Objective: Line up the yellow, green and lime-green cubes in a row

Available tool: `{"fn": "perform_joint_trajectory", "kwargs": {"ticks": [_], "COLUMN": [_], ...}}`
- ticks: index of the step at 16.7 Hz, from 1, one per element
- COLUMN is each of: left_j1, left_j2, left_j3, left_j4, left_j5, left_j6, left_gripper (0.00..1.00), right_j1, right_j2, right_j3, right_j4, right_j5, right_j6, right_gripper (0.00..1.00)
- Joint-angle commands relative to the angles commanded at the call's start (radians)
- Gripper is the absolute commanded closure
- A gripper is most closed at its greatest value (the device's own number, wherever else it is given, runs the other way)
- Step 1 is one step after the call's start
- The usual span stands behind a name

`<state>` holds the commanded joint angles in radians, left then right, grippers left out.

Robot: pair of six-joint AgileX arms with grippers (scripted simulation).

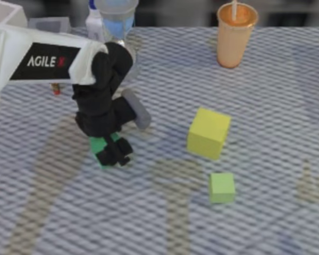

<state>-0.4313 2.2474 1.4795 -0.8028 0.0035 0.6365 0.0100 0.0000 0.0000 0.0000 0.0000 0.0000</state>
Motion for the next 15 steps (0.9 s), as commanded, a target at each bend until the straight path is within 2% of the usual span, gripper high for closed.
{"fn": "perform_joint_trajectory", "kwargs": {"ticks": [2, 3, 10, 15], "left_j1": [0.000, 0.000, 0.000, 0.005], "left_j2": [0.000, 0.000, 0.000, -0.055], "left_j3": [0.000, 0.000, 0.000, 0.051], "left_j4": [0.000, 0.000, 0.000, -0.089], "left_j5": [0.000, 0.000, 0.000, 0.011], "left_j6": [0.000, 0.000, 0.000, -0.006], "left_gripper": [0.98, 1.00, 1.00, 1.00], "right_j1": [0.000, 0.000, 0.000, 0.000], "right_j2": [0.000, 0.000, 0.000, 0.000], "right_j3": [0.000, 0.000, 0.000, 0.000], "right_j4": [0.000, 0.000, 0.000, 0.000], "right_j5": [0.000, 0.000, 0.000, 0.000], "right_j6": [0.000, 0.000, 0.000, 0.000], "right_gripper": [0.00, 0.00, 0.00, 0.00]}}
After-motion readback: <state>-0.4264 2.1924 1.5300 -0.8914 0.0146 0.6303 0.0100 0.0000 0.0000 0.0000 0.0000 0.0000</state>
